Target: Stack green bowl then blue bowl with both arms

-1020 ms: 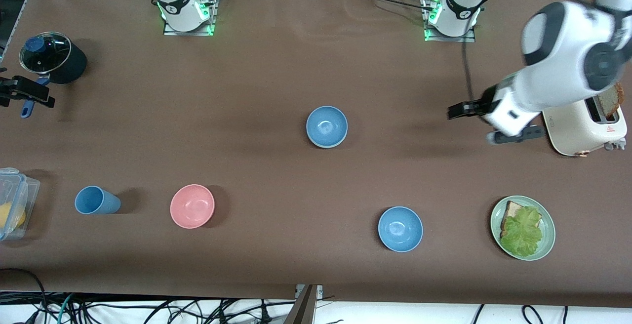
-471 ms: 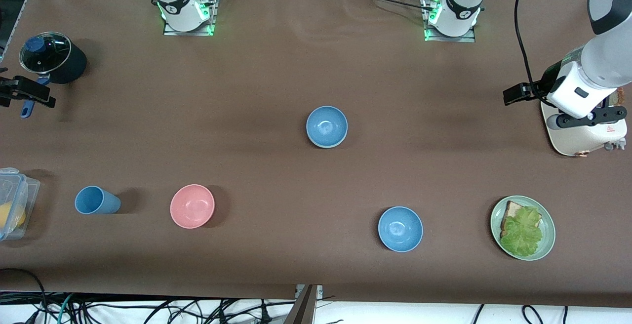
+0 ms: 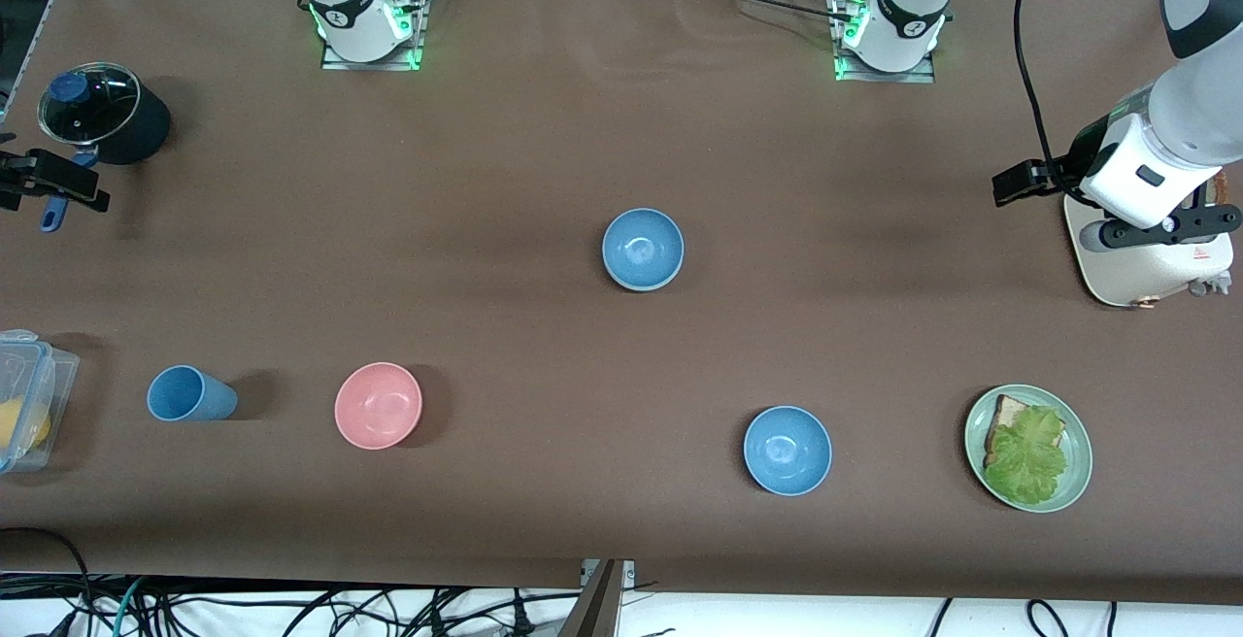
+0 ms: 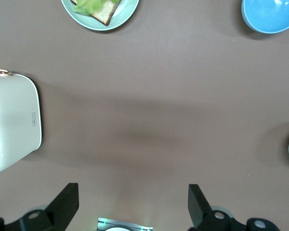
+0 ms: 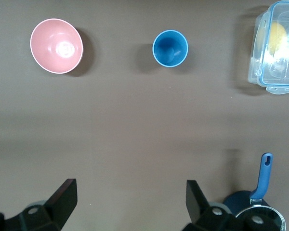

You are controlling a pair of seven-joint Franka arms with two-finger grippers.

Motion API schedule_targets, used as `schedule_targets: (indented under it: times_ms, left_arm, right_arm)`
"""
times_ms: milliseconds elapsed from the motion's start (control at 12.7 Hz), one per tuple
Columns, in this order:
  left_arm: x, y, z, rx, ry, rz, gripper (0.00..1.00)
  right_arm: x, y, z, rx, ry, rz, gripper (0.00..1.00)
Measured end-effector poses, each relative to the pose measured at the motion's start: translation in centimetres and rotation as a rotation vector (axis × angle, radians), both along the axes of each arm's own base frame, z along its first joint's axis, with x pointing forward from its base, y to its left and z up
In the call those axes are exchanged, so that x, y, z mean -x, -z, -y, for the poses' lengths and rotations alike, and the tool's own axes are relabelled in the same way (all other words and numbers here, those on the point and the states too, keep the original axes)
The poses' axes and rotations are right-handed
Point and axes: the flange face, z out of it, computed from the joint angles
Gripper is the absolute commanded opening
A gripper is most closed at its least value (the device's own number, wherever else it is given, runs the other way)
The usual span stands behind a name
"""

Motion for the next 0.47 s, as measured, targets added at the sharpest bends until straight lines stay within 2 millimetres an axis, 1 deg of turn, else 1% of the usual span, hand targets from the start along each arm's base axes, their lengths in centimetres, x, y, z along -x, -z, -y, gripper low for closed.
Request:
schedule_targets:
  times_ms: [78, 235, 471]
  left_arm:
    - [-0.1, -0.4, 0.1, 0.001, 0.000, 0.010, 1.00]
    - [-0.3, -1.9, -0.2, 0.002, -0.007, 0.044, 1.00]
    - [-0.5, -3.0, -0.6, 0.003, -0.016, 0.066, 1.00]
  right_arm:
    - [0.0, 0.0, 0.0, 0.000, 0.000, 0.000, 1.00]
    - [0.0, 0.0, 0.0, 0.000, 0.000, 0.000, 1.00]
    - [0.0, 0.0, 0.0, 0.000, 0.000, 0.000, 1.00]
